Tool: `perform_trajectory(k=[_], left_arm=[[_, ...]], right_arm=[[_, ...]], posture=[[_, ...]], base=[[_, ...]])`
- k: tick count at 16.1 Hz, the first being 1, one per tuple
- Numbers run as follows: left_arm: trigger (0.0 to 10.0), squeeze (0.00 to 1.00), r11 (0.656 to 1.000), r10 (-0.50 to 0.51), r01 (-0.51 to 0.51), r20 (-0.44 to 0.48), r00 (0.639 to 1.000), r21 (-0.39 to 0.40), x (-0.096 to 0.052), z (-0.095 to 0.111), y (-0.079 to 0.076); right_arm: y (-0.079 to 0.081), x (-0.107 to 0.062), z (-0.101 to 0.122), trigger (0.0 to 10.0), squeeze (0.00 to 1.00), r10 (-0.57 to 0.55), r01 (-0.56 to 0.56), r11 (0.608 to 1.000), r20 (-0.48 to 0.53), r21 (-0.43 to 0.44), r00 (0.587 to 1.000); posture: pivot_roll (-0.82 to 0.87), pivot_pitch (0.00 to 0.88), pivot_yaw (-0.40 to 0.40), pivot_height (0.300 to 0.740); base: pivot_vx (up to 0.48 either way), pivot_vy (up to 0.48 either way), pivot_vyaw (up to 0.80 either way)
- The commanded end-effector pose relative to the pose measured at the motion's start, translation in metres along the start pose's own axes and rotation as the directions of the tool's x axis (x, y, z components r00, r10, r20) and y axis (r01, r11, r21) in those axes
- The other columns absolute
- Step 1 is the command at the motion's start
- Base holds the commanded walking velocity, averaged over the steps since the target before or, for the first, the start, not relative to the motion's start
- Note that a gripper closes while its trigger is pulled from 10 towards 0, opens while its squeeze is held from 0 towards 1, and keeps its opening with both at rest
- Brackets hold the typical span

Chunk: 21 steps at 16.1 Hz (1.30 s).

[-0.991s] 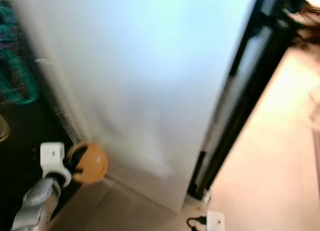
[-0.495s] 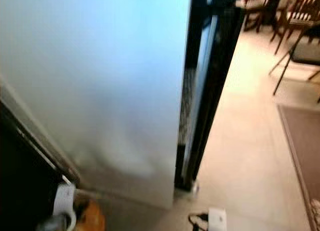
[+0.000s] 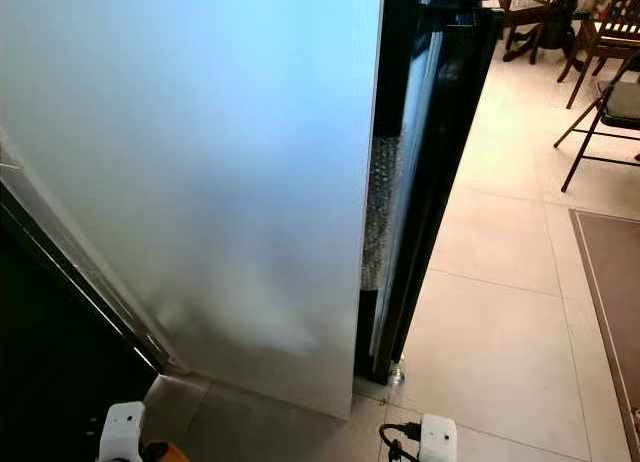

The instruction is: Restocking fridge

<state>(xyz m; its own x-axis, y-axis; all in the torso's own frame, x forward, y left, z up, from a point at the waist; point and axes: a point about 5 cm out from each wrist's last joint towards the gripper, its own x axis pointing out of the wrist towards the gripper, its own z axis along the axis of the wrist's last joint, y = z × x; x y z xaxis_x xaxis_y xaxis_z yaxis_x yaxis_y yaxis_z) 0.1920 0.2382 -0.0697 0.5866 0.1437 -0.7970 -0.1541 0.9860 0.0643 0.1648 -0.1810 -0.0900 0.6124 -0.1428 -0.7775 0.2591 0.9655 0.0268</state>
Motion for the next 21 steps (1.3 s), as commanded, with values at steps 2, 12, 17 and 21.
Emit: perform_trajectory(k=[2,12,17,21], left_arm=[[10.0,0.0,1.0,0.017,-0.017,-0.01,1.0,0.0,0.0,-0.002,0.002],[10.0,0.0,0.998,0.057,-0.058,-0.043,0.997,-0.028,0.0,-0.01,-0.003],[10.0,0.0,0.998,0.055,-0.057,-0.041,0.998,-0.039,-0.001,-0.011,0.001],[10.0,0.0,0.998,0.052,-0.053,-0.036,0.998,-0.039,-0.001,-0.012,0.002]], right_arm=[[0.0,-0.001,-0.004,10.0,0.0,-0.005,0.005,1.0,-0.013,0.004,1.0],[-0.01,-0.004,-0.014,10.0,0.0,0.008,-0.012,0.998,-0.05,-0.067,0.999],[-0.011,-0.005,-0.016,10.0,0.0,-0.019,0.017,0.999,-0.04,-0.04,0.999],[-0.014,-0.008,-0.009,10.0,0.0,-0.107,0.106,0.994,0.082,0.02,0.991]], posture=[[-0.01,0.001,0.047,0.74],[0.04,0.022,-0.009,0.74],[0.02,0.036,-0.001,0.74],[-0.01,0.029,0.004,0.74]], base=[[0.0,0.0,0.0],[0.0,-0.083,-0.62],[0.0,-0.052,0.0],[0.0,0.0,0.0]])
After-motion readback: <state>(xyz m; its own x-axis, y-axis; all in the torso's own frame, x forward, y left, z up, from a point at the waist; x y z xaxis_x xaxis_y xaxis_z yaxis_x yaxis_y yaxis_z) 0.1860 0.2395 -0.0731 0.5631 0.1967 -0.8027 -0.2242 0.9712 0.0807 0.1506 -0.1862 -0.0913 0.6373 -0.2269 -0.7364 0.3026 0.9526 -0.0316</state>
